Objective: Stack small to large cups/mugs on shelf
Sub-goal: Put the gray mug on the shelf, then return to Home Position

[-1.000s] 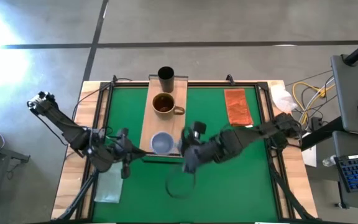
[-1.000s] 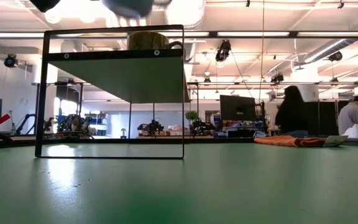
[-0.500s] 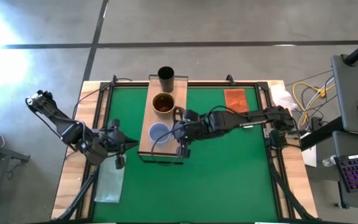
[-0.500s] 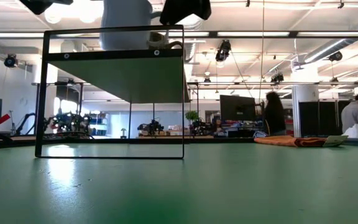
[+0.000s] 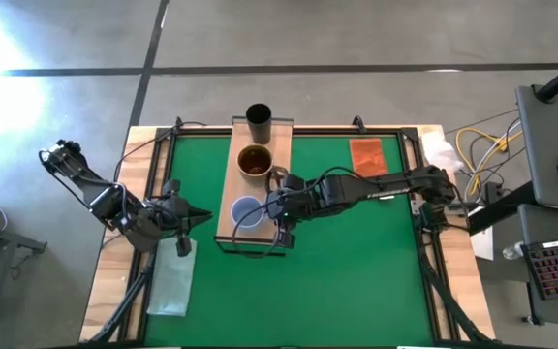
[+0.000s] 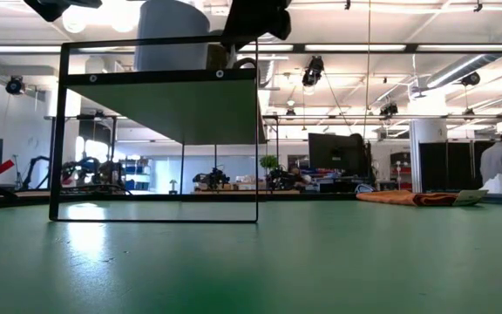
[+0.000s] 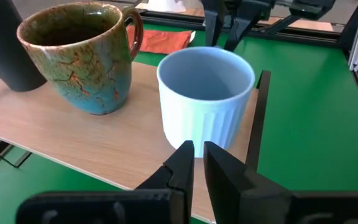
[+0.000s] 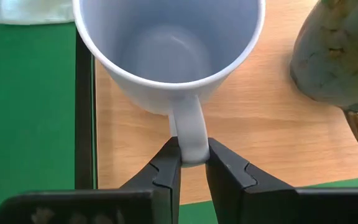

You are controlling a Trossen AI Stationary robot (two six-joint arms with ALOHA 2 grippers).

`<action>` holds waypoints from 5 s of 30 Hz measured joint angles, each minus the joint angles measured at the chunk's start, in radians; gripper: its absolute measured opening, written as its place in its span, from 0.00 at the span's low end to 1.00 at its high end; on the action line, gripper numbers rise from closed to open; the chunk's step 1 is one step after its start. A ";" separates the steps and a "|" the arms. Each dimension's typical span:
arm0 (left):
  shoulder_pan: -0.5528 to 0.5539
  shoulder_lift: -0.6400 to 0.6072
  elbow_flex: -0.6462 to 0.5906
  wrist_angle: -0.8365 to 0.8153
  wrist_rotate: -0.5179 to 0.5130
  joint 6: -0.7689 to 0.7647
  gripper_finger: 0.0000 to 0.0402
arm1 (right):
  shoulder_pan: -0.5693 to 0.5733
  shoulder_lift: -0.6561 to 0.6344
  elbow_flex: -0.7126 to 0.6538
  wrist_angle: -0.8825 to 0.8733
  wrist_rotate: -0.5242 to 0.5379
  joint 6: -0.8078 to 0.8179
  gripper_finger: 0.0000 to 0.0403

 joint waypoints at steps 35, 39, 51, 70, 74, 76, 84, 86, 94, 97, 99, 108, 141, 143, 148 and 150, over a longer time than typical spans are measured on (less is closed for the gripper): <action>0.000 0.050 -0.002 0.034 -0.001 -0.008 0.06 | 0.011 -0.074 0.005 -0.008 0.035 -0.001 0.30; -0.001 0.043 0.029 0.072 0.041 -0.079 0.06 | 0.011 -0.135 0.005 -0.006 0.036 0.013 0.32; 0.010 0.051 0.030 0.598 0.404 0.233 0.06 | 0.048 -0.310 0.005 0.263 -0.068 0.111 0.31; 0.092 -0.689 -0.441 0.773 0.497 0.526 0.06 | -0.125 -0.742 -0.957 1.253 -0.460 0.031 0.29; 0.092 -0.823 -0.511 0.715 0.487 0.568 0.06 | -0.160 -0.876 -1.116 1.285 -0.461 0.073 0.28; 0.092 -0.806 -0.517 0.661 0.414 0.569 0.06 | -0.175 -0.942 -1.187 1.279 -0.434 0.084 0.28; 0.092 -0.809 -0.508 0.605 0.362 0.527 0.06 | -0.181 -1.239 -1.432 1.278 -0.278 0.125 0.28; 0.092 -0.806 -0.488 0.593 0.356 0.526 0.06 | -0.181 -1.297 -1.474 1.272 -0.277 0.149 0.28; 0.092 -0.809 -0.488 0.570 0.345 0.503 0.06 | -0.184 -1.442 -1.612 1.273 -0.237 0.145 0.28; 0.092 -0.809 -0.489 0.569 0.338 0.491 0.06 | -0.184 -1.501 -1.681 1.281 -0.214 0.175 0.28; 0.092 -0.809 -0.489 0.569 0.338 0.491 0.06 | -0.184 -1.548 -1.725 1.297 -0.212 0.197 0.28; 0.092 -0.810 -0.501 0.391 0.311 0.341 0.06 | -0.183 -1.759 -1.850 1.308 -0.200 0.215 0.28; 0.161 -0.812 -0.917 1.191 0.480 0.542 0.06 | -0.193 -1.932 -1.891 1.187 -0.260 0.180 0.24; 0.185 -0.812 -0.917 1.175 0.509 0.518 0.06 | -0.194 -1.932 -1.891 1.189 -0.270 0.178 0.23; 0.215 -0.809 -0.917 1.091 0.547 0.417 0.06 | -0.194 -1.932 -1.891 1.159 -0.268 0.160 0.23; 0.215 -0.803 -0.917 1.065 0.545 0.389 0.06 | -0.194 -1.931 -1.891 1.142 -0.248 0.170 0.24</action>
